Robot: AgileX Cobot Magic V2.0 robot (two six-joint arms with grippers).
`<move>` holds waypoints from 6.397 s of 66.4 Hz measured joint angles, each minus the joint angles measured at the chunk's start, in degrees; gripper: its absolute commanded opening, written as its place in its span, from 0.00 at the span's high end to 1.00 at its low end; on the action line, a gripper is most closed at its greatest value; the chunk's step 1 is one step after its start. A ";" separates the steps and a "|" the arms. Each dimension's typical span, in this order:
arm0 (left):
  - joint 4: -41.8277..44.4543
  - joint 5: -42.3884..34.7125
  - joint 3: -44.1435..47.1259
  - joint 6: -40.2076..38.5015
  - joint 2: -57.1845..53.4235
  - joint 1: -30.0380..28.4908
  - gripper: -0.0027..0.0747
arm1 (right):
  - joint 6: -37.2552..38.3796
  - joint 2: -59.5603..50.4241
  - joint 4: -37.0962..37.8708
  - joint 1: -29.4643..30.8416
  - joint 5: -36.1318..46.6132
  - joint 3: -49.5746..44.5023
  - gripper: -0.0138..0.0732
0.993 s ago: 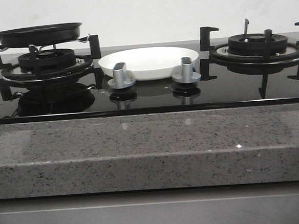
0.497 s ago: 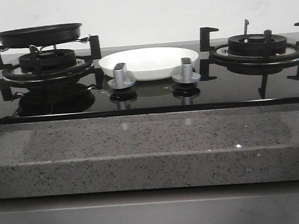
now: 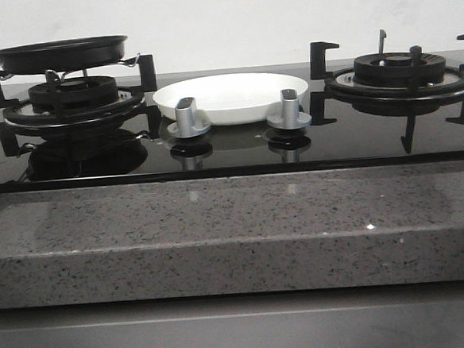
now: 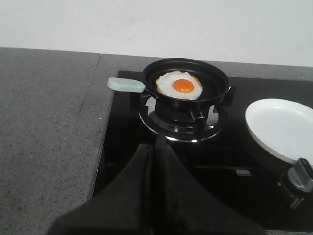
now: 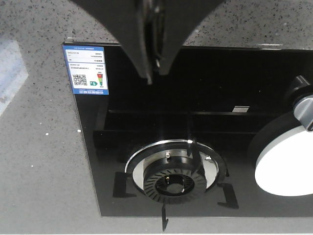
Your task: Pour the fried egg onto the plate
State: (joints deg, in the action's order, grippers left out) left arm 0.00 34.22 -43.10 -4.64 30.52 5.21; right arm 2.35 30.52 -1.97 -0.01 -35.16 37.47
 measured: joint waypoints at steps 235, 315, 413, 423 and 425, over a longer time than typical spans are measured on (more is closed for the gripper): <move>1.08 1.19 0.22 0.00 0.69 0.00 0.56 | -0.14 92.96 -7.80 -14.48 -36.11 85.66 0.35; 1.08 1.23 0.22 0.00 0.69 0.00 0.56 | -0.09 96.29 -17.65 -11.76 -35.97 85.80 0.53; 1.08 1.23 0.22 0.00 0.69 0.00 0.56 | 7.60 94.33 -27.04 -11.04 -37.09 103.26 0.96; 1.08 1.23 0.22 0.00 0.69 0.00 0.56 | 7.81 90.39 -26.38 -11.54 -37.17 101.97 0.96; 1.08 1.23 0.22 0.00 0.69 0.00 0.56 | 7.81 89.23 -25.56 -11.70 -37.17 101.19 0.96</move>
State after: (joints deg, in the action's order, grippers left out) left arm 1.08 35.45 -42.87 -4.64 31.21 5.21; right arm 10.16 119.76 -27.53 -11.72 -72.33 138.66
